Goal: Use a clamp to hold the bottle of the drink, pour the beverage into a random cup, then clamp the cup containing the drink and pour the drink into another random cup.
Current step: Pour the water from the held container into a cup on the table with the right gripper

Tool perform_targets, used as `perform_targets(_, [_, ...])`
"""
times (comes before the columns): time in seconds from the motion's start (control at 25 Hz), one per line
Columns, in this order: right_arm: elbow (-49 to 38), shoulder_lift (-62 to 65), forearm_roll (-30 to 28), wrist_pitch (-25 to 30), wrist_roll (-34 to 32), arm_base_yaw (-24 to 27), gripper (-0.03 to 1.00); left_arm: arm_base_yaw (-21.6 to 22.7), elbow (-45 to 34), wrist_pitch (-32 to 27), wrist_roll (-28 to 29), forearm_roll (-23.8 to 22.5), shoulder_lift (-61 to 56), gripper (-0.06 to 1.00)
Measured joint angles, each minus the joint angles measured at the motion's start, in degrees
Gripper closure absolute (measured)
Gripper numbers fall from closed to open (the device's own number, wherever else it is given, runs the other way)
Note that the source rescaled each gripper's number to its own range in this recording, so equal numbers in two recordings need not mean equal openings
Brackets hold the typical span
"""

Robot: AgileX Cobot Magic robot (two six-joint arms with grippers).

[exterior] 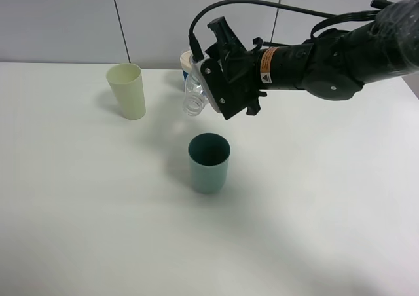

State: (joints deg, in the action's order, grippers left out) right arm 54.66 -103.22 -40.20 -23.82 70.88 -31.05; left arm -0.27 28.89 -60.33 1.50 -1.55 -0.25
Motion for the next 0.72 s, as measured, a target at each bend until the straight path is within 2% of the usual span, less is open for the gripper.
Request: perform_targets(0.72, [0.0, 0.0, 0.0, -0.5, 5.6, -0.1, 0.93, 0.0, 0.0, 0.0, 0.0, 0.0, 0.0, -0.06])
